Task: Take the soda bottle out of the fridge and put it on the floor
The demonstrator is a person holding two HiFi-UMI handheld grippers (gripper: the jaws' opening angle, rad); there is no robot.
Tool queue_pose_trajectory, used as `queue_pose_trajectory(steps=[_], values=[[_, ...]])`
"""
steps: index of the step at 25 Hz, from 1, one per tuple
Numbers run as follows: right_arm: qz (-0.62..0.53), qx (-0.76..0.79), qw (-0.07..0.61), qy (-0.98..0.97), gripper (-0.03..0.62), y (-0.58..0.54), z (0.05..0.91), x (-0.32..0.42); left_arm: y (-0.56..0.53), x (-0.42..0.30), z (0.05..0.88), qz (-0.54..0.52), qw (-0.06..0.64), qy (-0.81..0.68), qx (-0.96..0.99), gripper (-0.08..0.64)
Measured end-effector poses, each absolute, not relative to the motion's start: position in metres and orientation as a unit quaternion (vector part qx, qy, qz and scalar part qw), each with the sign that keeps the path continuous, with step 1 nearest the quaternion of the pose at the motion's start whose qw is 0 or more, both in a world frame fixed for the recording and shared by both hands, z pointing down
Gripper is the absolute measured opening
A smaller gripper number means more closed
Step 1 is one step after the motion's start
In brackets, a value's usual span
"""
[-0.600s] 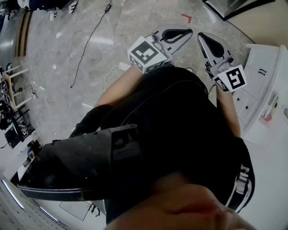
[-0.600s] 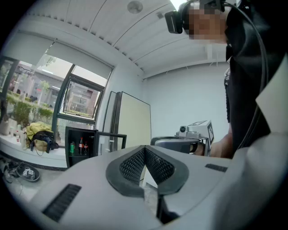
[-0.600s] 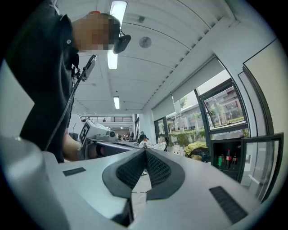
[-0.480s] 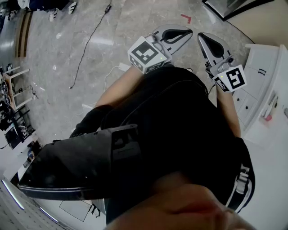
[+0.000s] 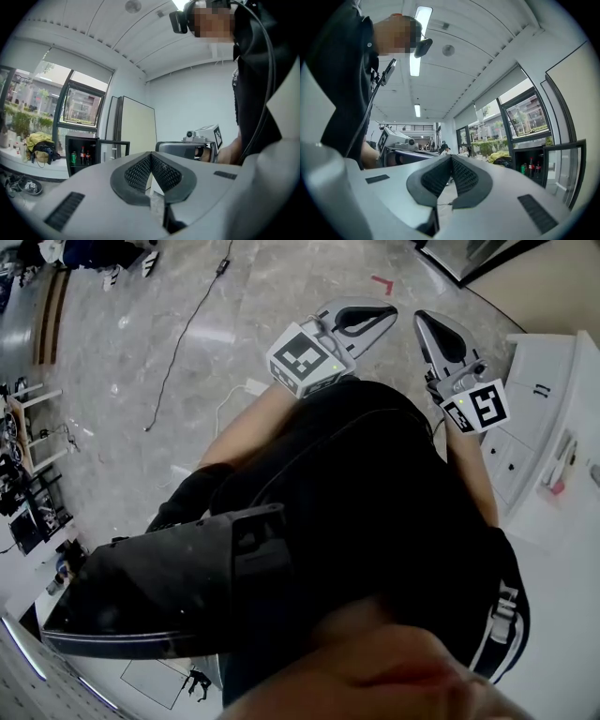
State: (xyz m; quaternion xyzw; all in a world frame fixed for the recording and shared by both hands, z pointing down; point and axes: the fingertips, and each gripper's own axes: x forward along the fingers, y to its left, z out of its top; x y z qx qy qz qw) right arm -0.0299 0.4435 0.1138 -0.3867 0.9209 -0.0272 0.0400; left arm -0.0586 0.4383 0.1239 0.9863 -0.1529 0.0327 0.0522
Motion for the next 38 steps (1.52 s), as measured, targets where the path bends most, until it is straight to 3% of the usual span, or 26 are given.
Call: queue_pose_trajectory(steps=[21,38], values=[[-0.048,-0.386,0.049,0.92,0.014,0.442,0.127,0.018,0.445,-0.022,0.128,0.058,0.038,-0.193,0.979,0.001],[-0.068,-0.4,0.02,0.914,0.014,0.305,0.149,-0.035,0.283,-0.062,0.141,0.037,0.067,-0.134,0.988,0.0]])
